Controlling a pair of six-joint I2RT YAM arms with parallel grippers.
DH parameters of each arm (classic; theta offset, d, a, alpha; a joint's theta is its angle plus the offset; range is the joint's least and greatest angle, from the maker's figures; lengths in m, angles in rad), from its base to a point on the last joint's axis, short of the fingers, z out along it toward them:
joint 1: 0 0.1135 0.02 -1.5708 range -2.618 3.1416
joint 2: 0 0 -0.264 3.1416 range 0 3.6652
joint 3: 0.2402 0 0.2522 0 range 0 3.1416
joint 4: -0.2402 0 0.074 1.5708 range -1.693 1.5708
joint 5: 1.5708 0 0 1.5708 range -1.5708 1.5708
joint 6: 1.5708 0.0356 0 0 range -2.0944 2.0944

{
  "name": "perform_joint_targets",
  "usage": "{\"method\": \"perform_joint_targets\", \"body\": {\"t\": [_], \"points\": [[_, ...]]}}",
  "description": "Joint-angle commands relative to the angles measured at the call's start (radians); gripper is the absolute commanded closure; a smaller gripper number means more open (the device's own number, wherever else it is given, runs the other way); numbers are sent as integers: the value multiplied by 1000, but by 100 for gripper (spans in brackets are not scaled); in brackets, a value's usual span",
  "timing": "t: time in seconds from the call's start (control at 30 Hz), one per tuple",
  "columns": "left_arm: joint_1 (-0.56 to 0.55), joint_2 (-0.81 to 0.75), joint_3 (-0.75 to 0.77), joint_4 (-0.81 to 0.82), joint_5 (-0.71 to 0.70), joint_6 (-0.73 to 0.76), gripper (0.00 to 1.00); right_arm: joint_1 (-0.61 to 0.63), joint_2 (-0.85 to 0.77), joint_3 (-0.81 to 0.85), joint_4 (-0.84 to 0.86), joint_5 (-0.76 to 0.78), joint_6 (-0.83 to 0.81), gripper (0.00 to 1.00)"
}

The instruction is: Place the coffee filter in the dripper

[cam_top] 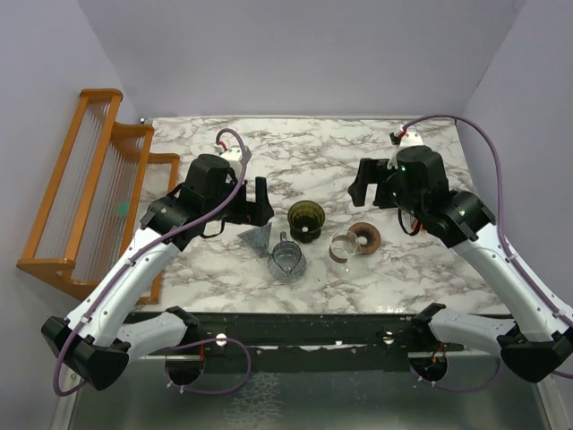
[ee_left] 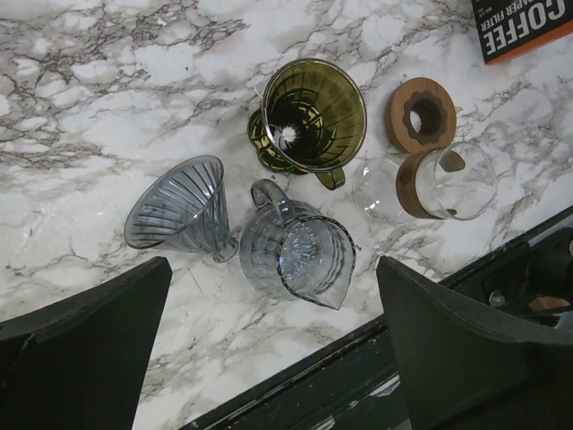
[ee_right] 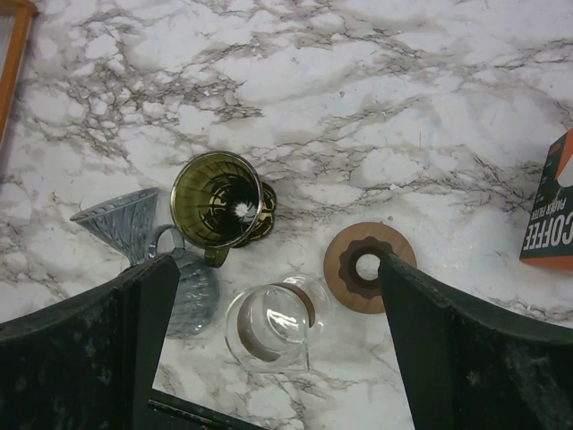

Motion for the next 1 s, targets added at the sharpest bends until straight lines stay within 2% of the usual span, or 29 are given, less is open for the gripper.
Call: {"method": "perform_joint_targets", "body": {"t": [0.0, 0.17, 0.53, 0.97], "points": [[2, 6, -38, -14, 30, -34, 1, -1, -42, -19, -60, -4, 10, 0], [2, -6, -66, -14, 41, -48, 1, -1, -101, -72, -15, -50, -28, 0], [0, -6, -143, -17, 78, -99, 4, -1, -116, -93, -64, -49, -28, 0], [-13, 57, -224, 13, 83, -163, 22, 0, -90, -143, -19, -49, -34, 0]]}}
